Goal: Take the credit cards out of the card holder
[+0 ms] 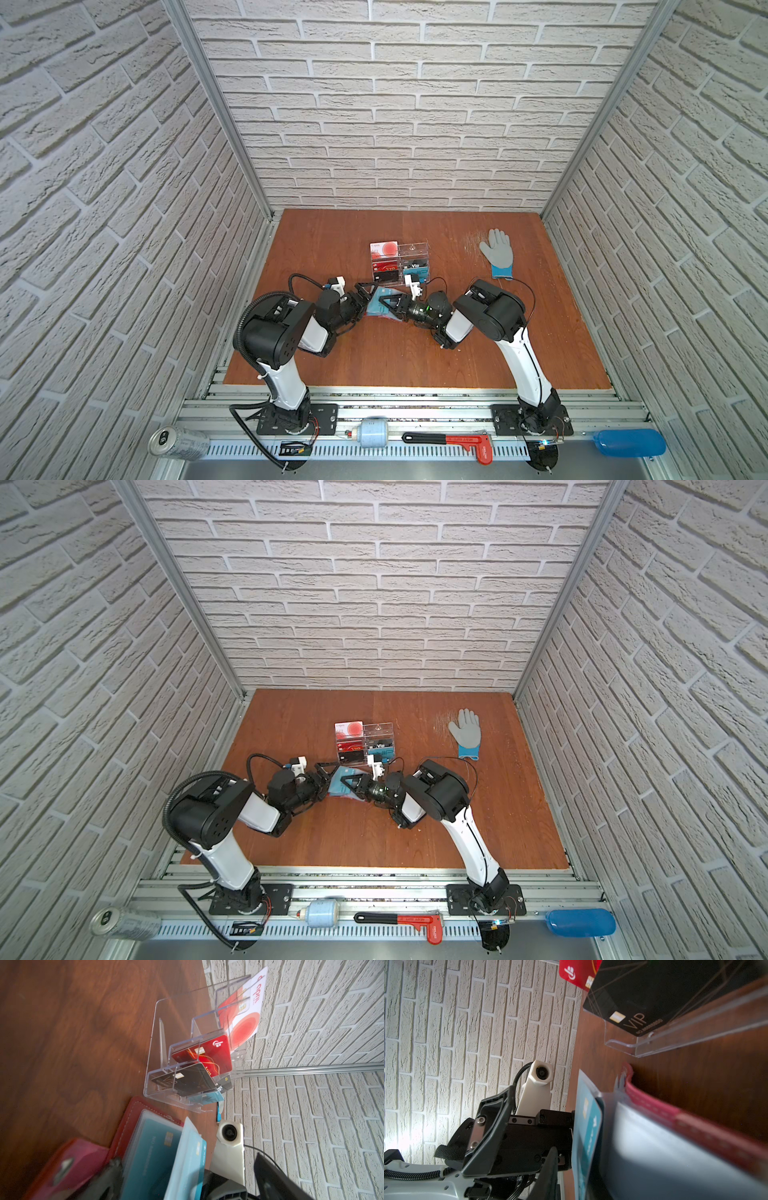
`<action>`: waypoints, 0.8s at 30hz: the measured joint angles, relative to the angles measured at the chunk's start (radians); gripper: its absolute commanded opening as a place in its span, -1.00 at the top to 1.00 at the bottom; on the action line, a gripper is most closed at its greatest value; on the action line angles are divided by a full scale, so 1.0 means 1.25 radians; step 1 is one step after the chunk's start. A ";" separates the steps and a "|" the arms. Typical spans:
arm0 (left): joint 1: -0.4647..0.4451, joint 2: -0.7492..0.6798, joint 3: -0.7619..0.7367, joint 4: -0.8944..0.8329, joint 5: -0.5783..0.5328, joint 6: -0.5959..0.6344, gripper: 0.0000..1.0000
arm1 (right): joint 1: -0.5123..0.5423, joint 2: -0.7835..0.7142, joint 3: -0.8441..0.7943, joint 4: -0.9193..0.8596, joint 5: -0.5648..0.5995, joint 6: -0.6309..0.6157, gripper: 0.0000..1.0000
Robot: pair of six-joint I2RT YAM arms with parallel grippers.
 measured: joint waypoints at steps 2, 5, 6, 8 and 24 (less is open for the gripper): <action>0.000 0.000 0.000 0.000 0.002 0.000 -0.96 | -0.002 0.000 -0.004 0.005 -0.001 -0.002 0.63; 0.000 0.000 0.000 0.000 0.003 0.000 -0.96 | -0.006 -0.002 -0.014 0.012 -0.001 -0.008 0.66; 0.000 0.000 0.000 0.000 0.003 0.000 -0.96 | -0.008 -0.004 -0.018 0.014 -0.002 -0.012 0.67; 0.000 0.000 -0.001 0.001 0.003 0.000 -0.96 | -0.015 -0.005 -0.029 0.015 -0.004 -0.020 0.68; 0.000 0.001 -0.001 0.001 0.008 0.000 -0.96 | -0.047 -0.097 -0.080 -0.139 -0.004 -0.128 0.87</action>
